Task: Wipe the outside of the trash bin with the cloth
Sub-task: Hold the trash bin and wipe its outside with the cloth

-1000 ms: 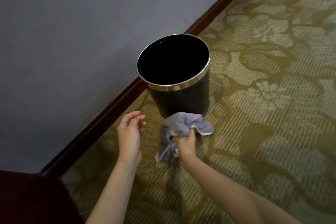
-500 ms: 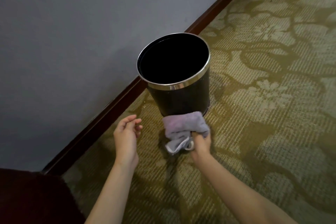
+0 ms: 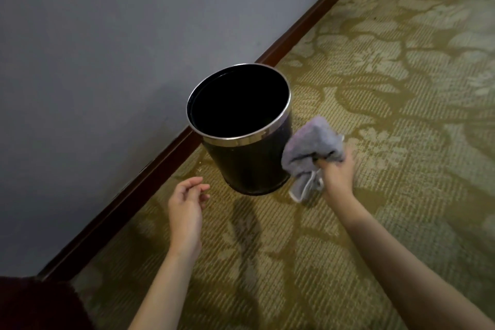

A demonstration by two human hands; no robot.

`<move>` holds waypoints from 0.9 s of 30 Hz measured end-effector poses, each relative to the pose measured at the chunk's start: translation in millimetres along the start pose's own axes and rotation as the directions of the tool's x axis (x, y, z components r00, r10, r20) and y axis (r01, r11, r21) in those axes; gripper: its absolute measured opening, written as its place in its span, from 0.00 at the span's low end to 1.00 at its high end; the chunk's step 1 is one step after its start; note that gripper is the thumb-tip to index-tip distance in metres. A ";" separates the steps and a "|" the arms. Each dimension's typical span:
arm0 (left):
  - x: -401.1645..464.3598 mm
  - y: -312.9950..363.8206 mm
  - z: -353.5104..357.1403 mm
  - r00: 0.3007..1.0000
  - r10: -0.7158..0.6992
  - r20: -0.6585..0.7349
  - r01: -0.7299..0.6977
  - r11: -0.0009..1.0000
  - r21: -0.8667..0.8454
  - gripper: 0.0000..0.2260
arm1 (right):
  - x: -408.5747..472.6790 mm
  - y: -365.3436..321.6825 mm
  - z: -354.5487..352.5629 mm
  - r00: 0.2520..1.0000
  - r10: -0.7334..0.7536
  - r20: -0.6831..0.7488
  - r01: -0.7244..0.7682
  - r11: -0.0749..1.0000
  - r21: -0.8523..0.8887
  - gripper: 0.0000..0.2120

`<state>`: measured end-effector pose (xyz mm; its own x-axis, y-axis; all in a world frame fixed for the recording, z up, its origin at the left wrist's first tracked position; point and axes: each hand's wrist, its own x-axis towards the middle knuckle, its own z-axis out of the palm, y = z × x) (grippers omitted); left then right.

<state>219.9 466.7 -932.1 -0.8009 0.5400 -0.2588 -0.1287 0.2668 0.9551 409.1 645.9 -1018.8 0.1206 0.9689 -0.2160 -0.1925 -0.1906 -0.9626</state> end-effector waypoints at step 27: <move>-13.6 34.4 71.9 0.823 0.414 0.388 -0.544 0.770 0.332 0.09 | 29.3 -14.1 28.7 0.983 0.078 0.165 -0.023 0.950 -0.313 0.15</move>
<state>268.4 526.0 -906.1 -0.4855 0.8650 0.1268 0.5310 0.1765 0.8288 387.5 681.5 -1006.9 -0.0571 0.9638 -0.2604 0.1188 -0.2525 -0.9603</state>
